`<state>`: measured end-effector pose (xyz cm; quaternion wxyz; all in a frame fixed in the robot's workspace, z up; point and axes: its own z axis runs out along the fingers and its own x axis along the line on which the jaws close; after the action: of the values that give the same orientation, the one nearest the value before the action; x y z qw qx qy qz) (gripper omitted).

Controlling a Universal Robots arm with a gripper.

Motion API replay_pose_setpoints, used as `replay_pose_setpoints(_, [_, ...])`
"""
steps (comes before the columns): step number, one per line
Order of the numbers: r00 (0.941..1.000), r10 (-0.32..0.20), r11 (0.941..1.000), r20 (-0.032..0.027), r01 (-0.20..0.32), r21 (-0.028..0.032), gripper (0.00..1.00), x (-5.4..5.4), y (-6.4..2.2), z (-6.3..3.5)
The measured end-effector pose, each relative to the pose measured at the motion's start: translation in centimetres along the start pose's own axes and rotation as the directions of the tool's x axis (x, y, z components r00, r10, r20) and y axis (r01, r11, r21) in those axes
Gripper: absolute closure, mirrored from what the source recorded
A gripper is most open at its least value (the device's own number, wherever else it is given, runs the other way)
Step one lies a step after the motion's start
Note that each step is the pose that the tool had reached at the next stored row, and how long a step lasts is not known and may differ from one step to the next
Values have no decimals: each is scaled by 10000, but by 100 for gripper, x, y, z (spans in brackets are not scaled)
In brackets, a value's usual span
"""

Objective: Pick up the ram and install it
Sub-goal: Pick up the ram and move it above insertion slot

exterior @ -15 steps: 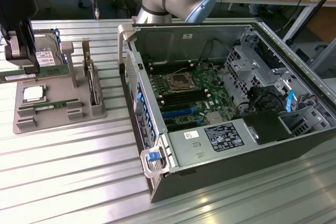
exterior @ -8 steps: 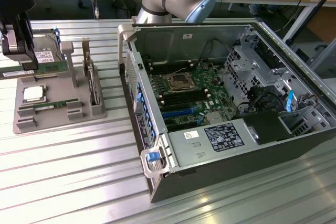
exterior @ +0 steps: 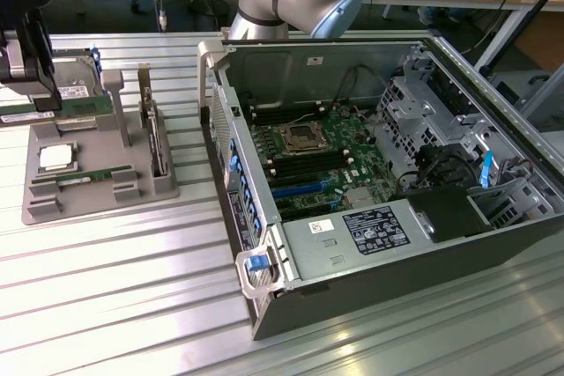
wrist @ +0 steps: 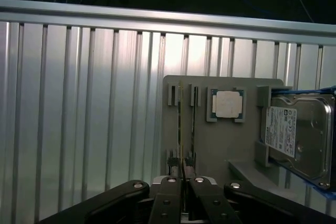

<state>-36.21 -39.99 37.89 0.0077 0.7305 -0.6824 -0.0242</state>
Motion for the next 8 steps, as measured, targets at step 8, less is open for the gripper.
replay_pose_setpoints(8, [10000,0,10000,1,0,1,88,-3,5,-114])
